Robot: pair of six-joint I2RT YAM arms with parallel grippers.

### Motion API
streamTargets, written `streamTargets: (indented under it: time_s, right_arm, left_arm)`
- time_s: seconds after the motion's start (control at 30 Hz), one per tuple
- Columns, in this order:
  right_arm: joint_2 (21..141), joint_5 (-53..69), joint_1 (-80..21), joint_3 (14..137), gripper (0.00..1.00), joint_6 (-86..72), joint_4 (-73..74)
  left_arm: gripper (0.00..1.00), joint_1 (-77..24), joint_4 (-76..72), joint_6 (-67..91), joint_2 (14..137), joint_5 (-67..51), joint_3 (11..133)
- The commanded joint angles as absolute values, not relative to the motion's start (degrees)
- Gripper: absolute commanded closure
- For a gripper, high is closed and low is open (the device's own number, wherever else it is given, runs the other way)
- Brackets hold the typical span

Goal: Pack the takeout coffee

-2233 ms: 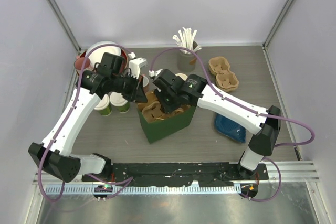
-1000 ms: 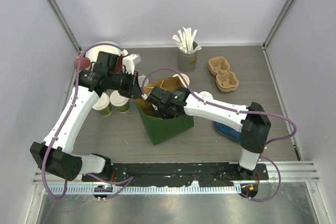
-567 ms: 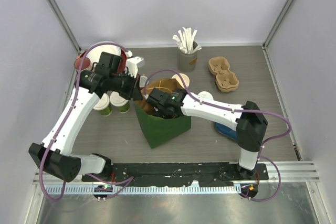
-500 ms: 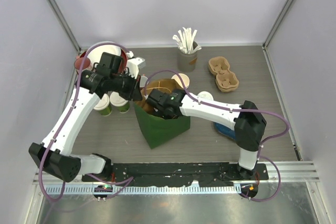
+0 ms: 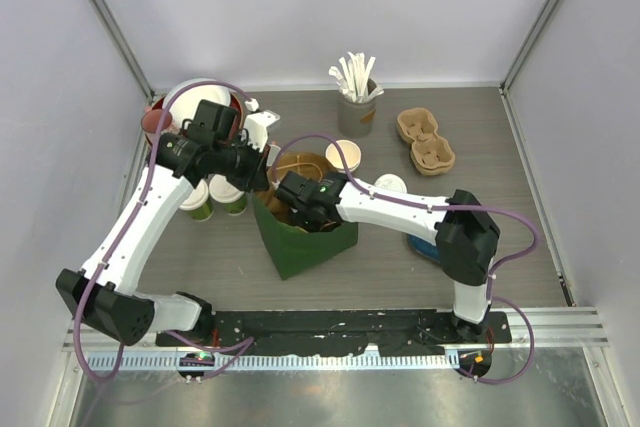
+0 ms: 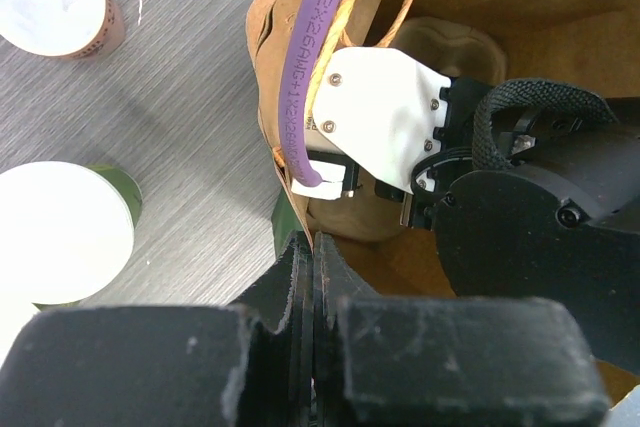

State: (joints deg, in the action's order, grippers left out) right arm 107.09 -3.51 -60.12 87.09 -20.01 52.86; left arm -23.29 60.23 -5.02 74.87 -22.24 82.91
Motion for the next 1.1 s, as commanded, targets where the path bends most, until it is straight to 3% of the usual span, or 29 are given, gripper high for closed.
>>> streamTargets:
  time_s: [0.0,0.23,0.4,0.67,0.83,1.07]
  right_arm:
    - [110.56,-3.25,-58.89,85.08,0.99,-23.38,55.72]
    - [110.66,-2.90,-58.97,84.64,0.96,-24.78,53.88]
    - [108.46,-4.48,-58.97,85.69,0.68,-25.57,53.44]
    - [101.96,-7.29,-60.82,84.90,0.48,-24.43,49.49]
    - [100.46,-7.47,-61.17,84.99,0.27,-23.64,49.48]
    - [96.86,-8.00,-61.96,85.43,0.19,-22.68,47.38]
  left_arm:
    - [1.00,-24.17,57.31,-3.25,73.74,-27.33,86.40]
    - [1.00,-24.26,57.66,-2.81,73.57,-27.69,85.96]
    - [1.00,-24.26,57.13,-2.99,72.60,-27.95,84.11]
    - [1.00,-24.17,60.55,-6.15,72.25,-26.81,83.85]
    - [1.00,-24.26,62.22,-7.03,72.07,-25.93,84.20]
    - [1.00,-24.26,63.19,-7.64,72.33,-24.52,84.11]
